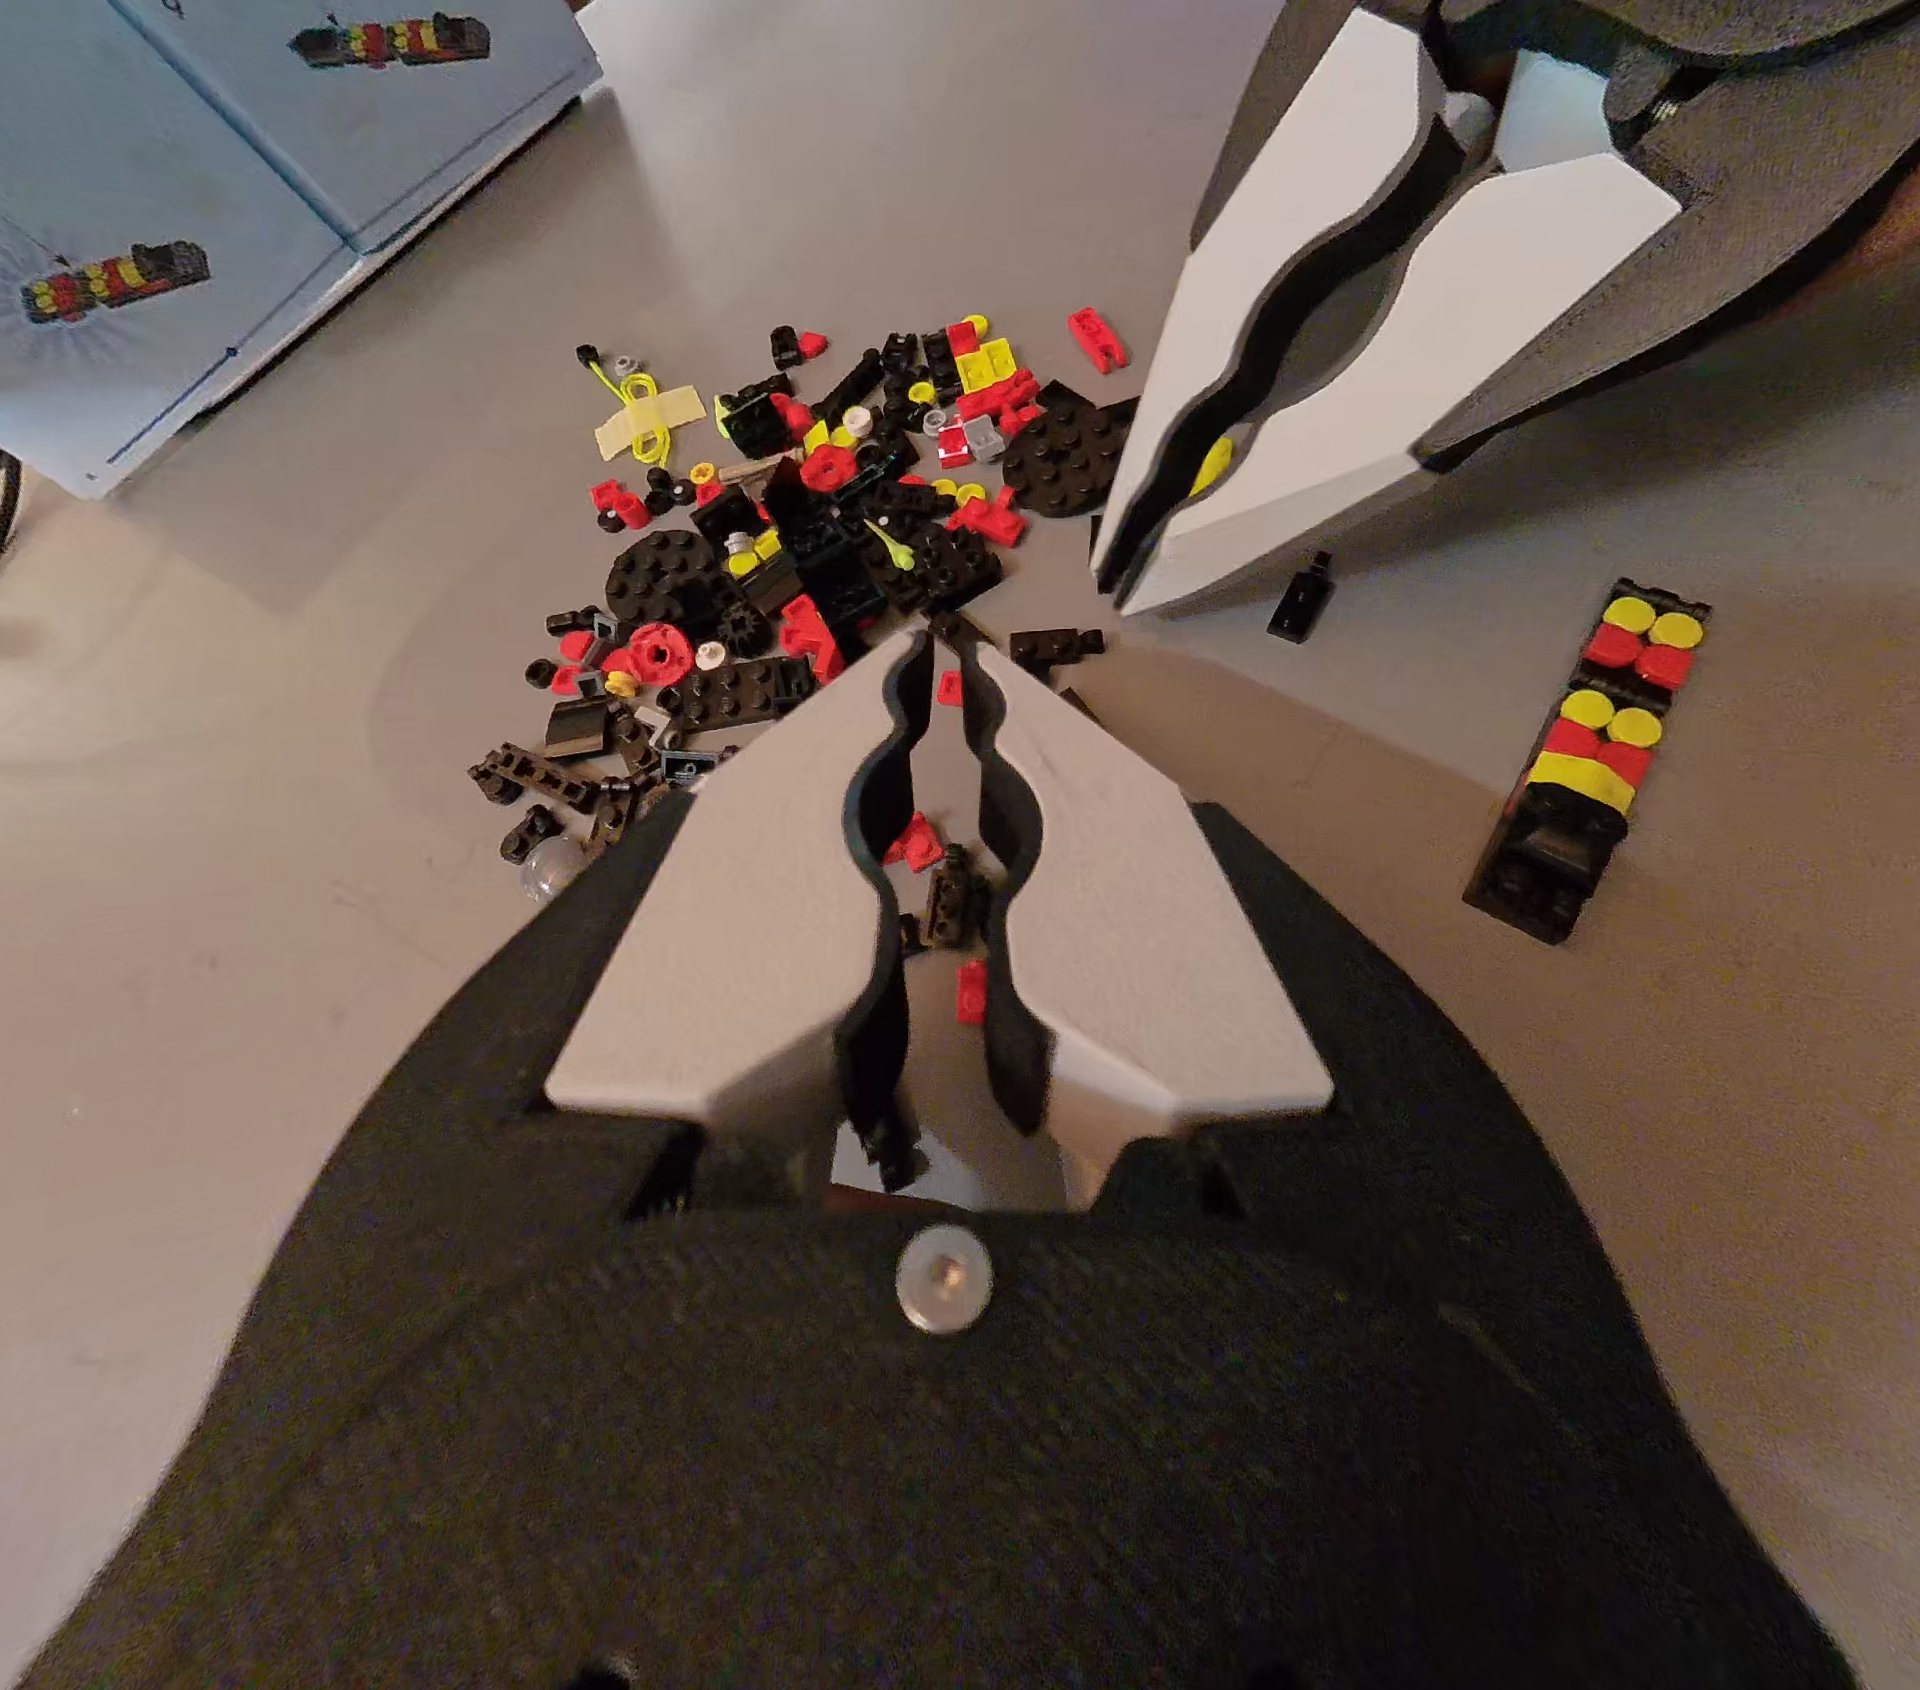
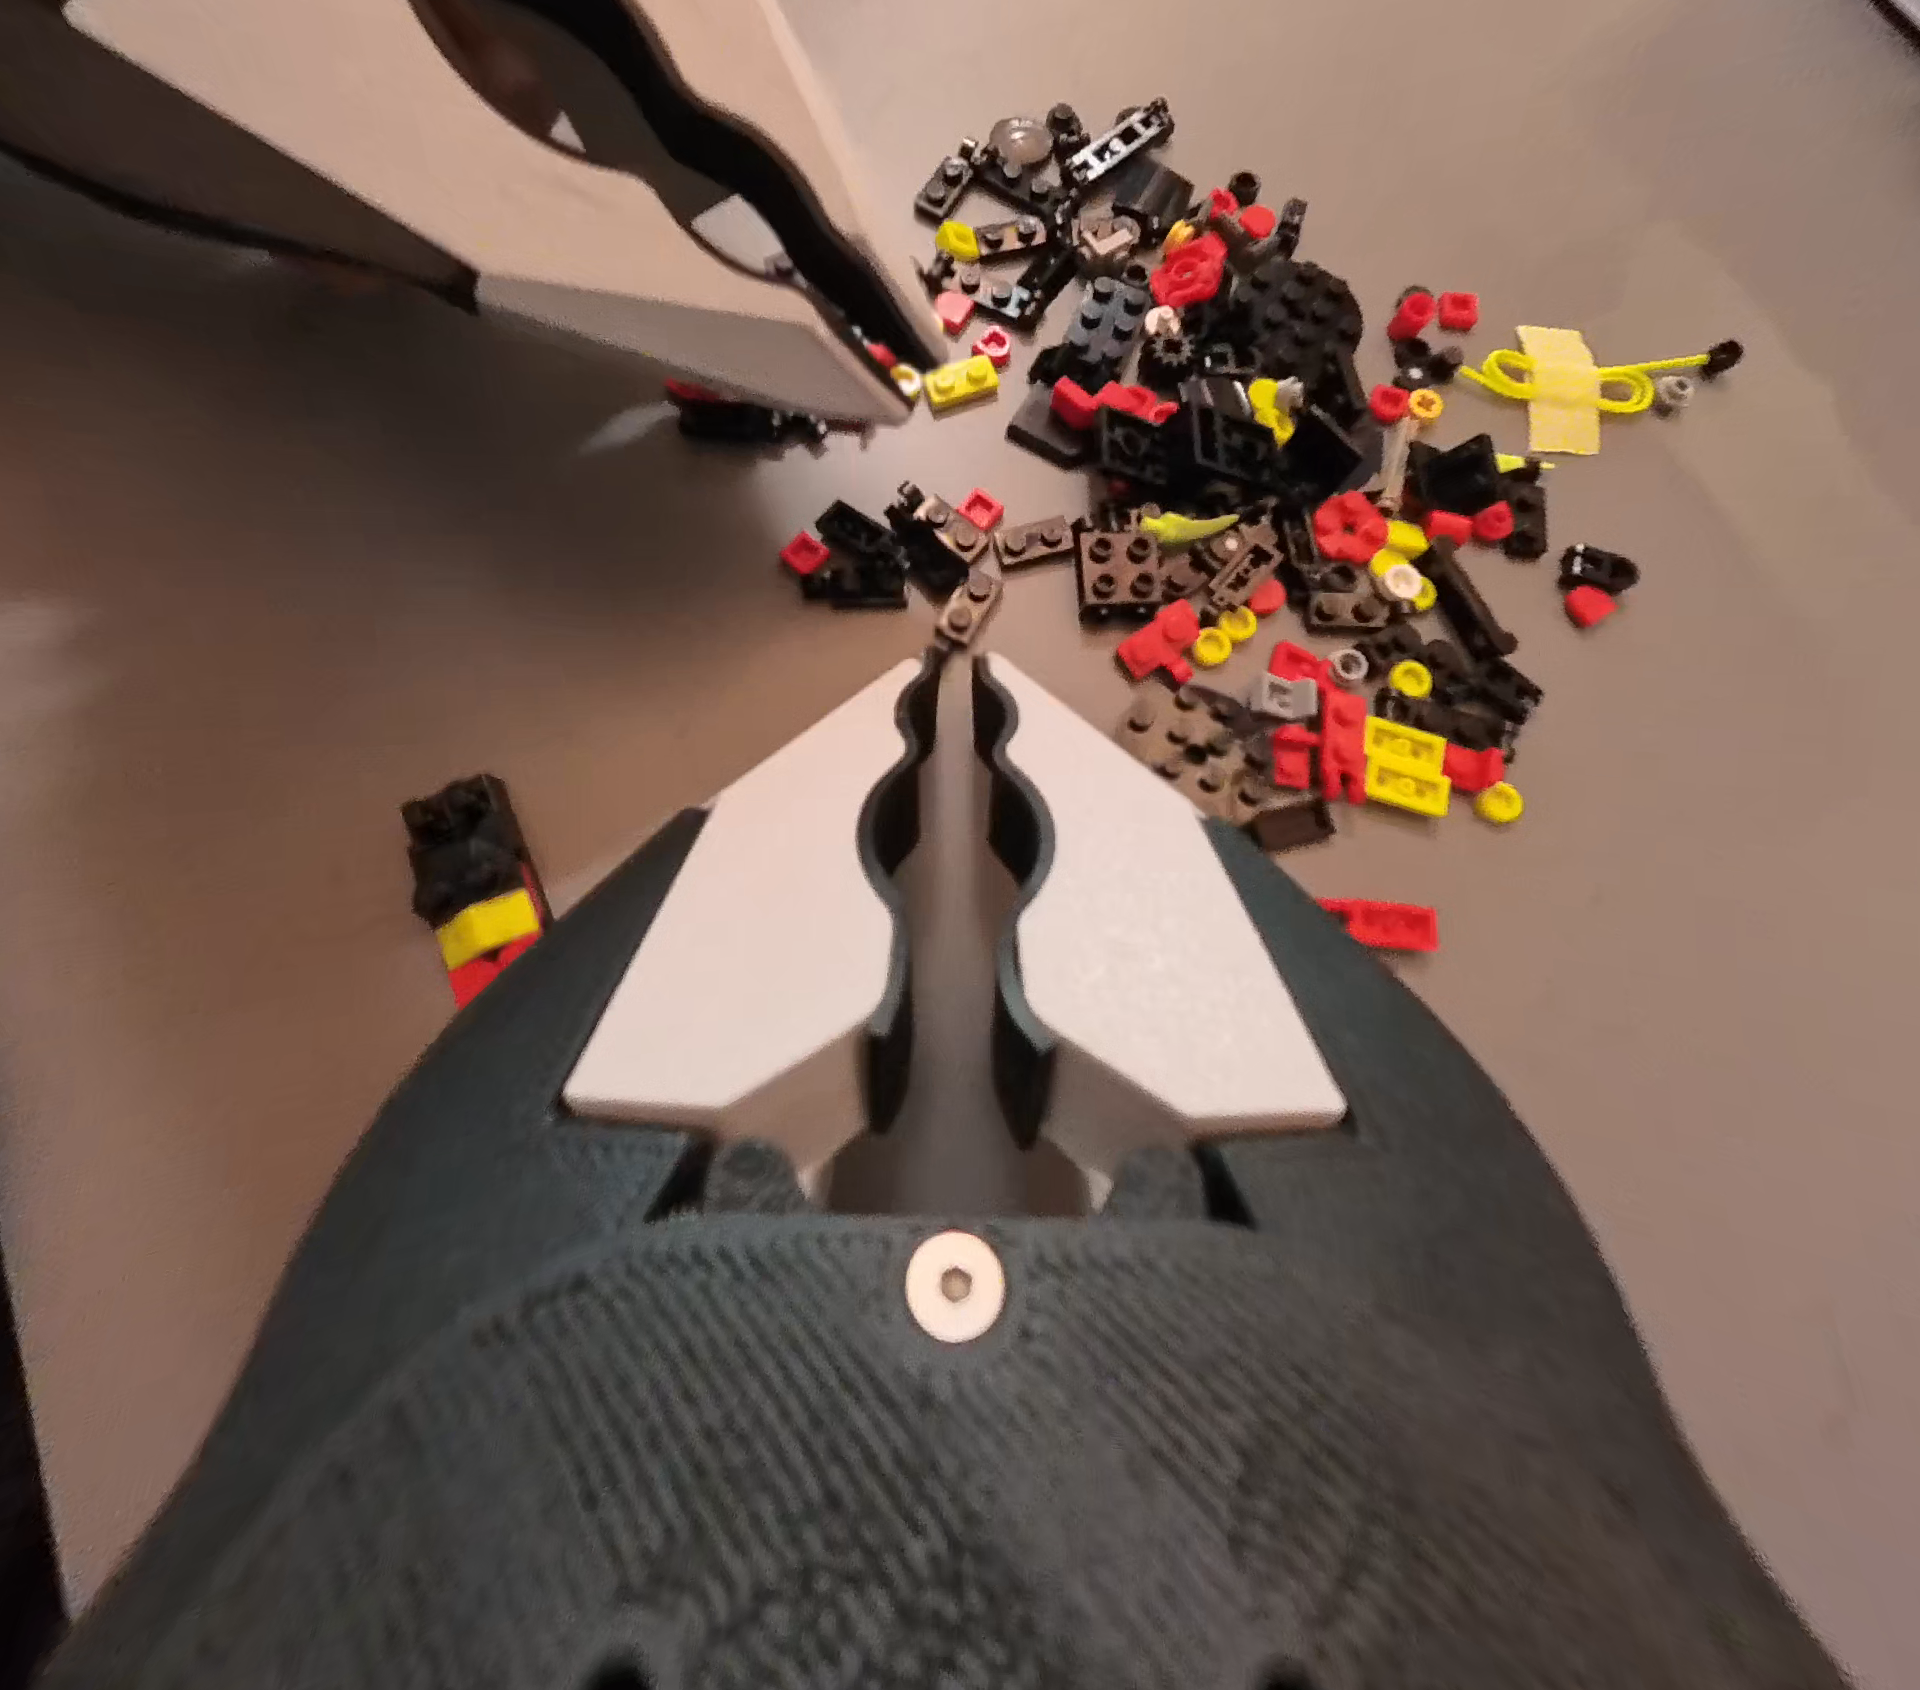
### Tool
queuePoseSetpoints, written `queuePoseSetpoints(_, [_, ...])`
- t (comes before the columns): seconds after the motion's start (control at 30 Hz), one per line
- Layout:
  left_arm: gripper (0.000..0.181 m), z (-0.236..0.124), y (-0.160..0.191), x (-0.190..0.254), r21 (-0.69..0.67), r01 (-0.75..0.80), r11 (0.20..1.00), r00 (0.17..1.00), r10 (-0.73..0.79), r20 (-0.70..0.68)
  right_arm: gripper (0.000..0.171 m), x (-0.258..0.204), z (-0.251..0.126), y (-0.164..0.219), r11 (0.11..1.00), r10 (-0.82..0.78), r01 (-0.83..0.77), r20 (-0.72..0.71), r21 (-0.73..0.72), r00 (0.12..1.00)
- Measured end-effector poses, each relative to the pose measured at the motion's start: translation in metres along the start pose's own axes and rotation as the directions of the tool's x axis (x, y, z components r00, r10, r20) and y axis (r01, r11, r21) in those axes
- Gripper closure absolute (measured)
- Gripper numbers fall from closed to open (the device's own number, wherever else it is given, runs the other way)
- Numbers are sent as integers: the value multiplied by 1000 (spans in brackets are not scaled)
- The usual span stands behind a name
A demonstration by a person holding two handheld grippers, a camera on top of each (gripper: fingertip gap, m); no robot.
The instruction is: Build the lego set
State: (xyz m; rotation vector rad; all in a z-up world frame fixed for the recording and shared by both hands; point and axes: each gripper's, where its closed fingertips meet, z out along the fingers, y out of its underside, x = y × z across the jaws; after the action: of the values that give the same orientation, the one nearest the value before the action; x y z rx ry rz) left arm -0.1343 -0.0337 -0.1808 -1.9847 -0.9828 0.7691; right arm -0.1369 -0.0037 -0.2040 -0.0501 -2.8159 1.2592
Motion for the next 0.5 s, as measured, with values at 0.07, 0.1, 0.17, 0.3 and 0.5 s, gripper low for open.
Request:
queuePoseSetpoints(0.07, [178, 0, 0, 0, -1, -5, 1000, 1000, 5, 2, 165, -2, 5, -3, 1000, 10, -10, 16, 0, 1000])
queuePoseSetpoints(0.1, [178, 0, 0, 0, 1, -7, 1000, 1000, 7, 3, 164, -2, 7, -4, 1000, 6, -6, 19, -6, 1000])
queuePoseSetpoints(0.17, [178, -1, -1, 0, 3, -10, 1000, 1000, 10, 4, 163, -4, 12, -3, 1000, -7, 7, 22, -20, 1000])
queuePoseSetpoints(0.3, [178, 0, -1, 0, 2, -9, 1000, 1000, 9, 2, 163, -3, 15, -2, 999, -15, 16, 9, -33, 1000])
queuePoseSetpoints(0.5, [178, 0, -1, 1, 3, -18, 1000, 1000, 18, 5, 163, 0, 14, -2, 998, -47, 46, -16, -38, 999])
